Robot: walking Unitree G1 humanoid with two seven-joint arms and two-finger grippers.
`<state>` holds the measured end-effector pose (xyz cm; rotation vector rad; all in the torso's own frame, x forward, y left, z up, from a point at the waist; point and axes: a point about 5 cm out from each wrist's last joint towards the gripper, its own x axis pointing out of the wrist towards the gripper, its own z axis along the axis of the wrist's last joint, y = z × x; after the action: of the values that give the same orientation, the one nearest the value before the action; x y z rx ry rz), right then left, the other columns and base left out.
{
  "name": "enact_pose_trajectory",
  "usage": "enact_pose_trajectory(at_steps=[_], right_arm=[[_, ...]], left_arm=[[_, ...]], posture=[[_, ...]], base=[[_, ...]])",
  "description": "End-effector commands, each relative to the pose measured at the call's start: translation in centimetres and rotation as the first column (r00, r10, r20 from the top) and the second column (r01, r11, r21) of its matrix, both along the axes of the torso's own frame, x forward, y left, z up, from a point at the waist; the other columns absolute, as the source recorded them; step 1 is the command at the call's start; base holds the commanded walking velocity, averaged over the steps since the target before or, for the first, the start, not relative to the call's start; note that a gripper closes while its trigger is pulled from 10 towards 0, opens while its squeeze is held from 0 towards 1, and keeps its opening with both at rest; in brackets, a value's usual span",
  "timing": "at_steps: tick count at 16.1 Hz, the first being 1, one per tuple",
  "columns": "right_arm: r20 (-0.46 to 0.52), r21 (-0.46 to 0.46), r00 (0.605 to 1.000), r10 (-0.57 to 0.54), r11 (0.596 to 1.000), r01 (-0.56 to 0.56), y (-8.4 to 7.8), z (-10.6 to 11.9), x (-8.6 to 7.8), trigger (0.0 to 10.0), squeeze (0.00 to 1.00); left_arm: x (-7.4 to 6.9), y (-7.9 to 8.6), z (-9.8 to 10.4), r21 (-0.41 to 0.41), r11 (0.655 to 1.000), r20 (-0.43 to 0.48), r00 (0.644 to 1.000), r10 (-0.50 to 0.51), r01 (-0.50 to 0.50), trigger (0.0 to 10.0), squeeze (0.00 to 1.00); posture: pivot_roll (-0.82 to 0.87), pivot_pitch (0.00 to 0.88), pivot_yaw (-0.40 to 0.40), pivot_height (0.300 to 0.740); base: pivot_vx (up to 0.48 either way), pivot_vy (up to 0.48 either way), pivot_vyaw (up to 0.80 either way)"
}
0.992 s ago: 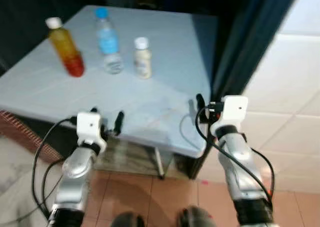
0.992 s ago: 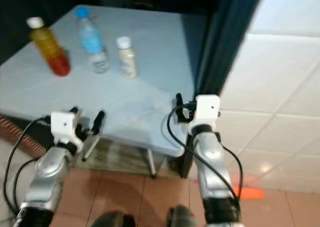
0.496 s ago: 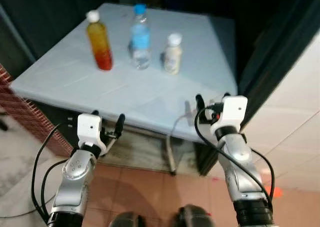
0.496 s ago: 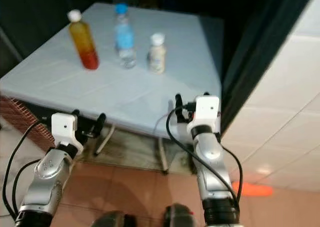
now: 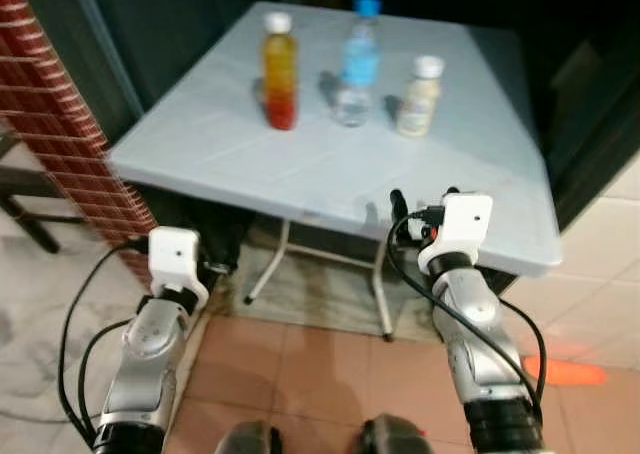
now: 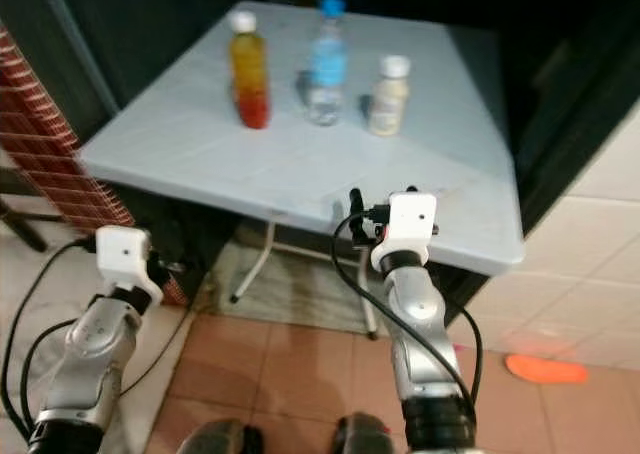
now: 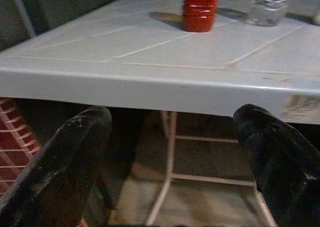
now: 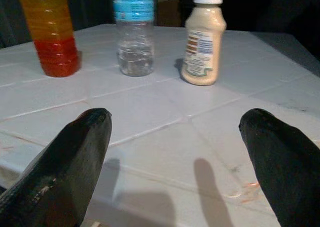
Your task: Restocking fridge
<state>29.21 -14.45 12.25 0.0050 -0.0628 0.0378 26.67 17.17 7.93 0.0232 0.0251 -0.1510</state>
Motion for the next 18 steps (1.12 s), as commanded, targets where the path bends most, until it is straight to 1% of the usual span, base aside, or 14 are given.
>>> enact_pose_trajectory(at_steps=[1, 5, 7, 10, 12, 18], right_arm=[[-0.008, -0.004, 0.999, -0.031, 1.000, 0.031, -1.01, -0.14, -0.14, 10.0, 0.00], [-0.005, -0.022, 0.999, -0.044, 0.999, 0.044, -1.61, -0.12, -0.11, 10.0, 0.00], [-0.006, -0.014, 0.998, -0.055, 0.998, 0.055, -1.77, -0.11, -0.18, 10.0, 0.00], [-0.017, -0.002, 0.998, -0.054, 0.999, 0.054, -1.55, -0.11, -0.10, 10.0, 0.00], [-0.007, -0.022, 0.999, -0.041, 0.999, 0.041, -1.21, 0.06, -0.05, 10.0, 0.00], [-0.009, -0.024, 0.999, -0.045, 0.999, 0.045, -1.26, 0.03, -0.01, 10.0, 0.00]], left_arm=[[0.26, -0.70, 0.44, 0.008, 1.000, 0.031, 0.999, -0.011, 0.011, 10.0, 0.00], [0.02, -0.76, 0.26, 0.005, 1.000, 0.029, 1.000, -0.004, 0.004, 10.0, 0.00], [0.01, -0.79, 0.19, -0.001, 1.000, 0.034, 0.999, 0.006, -0.006, 10.0, 0.00], [0.01, -0.83, 0.21, -0.005, 1.000, 0.038, 0.999, 0.008, -0.007, 10.0, 0.00], [0.05, -0.85, 0.16, -0.021, 1.000, 0.034, 0.999, 0.010, -0.009, 10.0, 0.00], [0.13, -0.79, 0.25, -0.019, 1.000, 0.038, 0.999, 0.012, -0.012, 10.0, 0.00]], posture=[[0.01, 0.079, 0.027, 0.740], [0.01, 0.077, 0.024, 0.740], [0.00, 0.077, 0.020, 0.740], [0.00, 0.077, 0.019, 0.740], [0.00, 0.078, 0.018, 0.740], [0.00, 0.081, 0.019, 0.740]], base=[[0.000, 0.000, 0.00], [0.000, 0.000, 0.00], [0.000, 0.000, 0.00], [0.000, 0.000, 0.00], [0.000, 0.000, 0.00], [0.000, 0.000, 0.00]])
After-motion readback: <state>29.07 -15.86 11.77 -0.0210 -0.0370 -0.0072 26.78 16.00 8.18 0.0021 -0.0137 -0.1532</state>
